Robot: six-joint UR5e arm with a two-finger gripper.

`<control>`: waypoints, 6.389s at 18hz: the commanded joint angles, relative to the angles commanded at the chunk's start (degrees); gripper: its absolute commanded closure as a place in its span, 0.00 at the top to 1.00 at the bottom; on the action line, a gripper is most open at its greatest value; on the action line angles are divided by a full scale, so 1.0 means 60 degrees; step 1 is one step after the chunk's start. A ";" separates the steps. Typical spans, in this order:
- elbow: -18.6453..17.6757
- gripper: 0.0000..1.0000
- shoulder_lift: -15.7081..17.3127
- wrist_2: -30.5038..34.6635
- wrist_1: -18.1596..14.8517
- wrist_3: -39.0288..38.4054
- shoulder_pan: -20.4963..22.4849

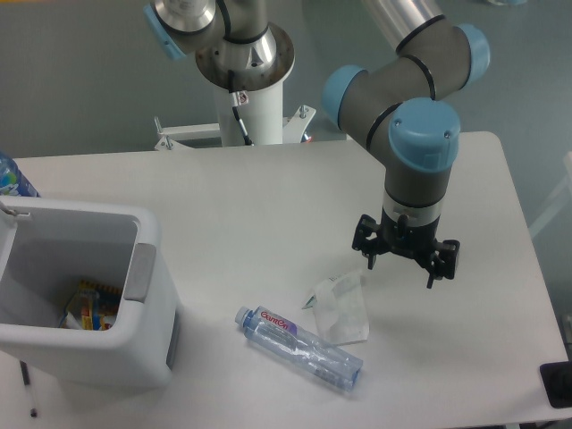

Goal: Place the trash in the trash can
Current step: 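Move the open gripper over the crumpled clear plastic bag, then lower the gripper onto the plastic bag and close on it, then lift the plastic bag and carry it over the white trash bin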

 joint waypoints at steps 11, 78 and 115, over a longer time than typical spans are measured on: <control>-0.0058 1.00 0.0000 0.0103 0.0029 -0.0102 -0.0132; -0.0616 0.00 -0.0176 -0.3426 0.2197 -0.3294 -0.0396; -0.0015 0.06 0.2227 -0.5698 0.2197 -0.7851 -0.3896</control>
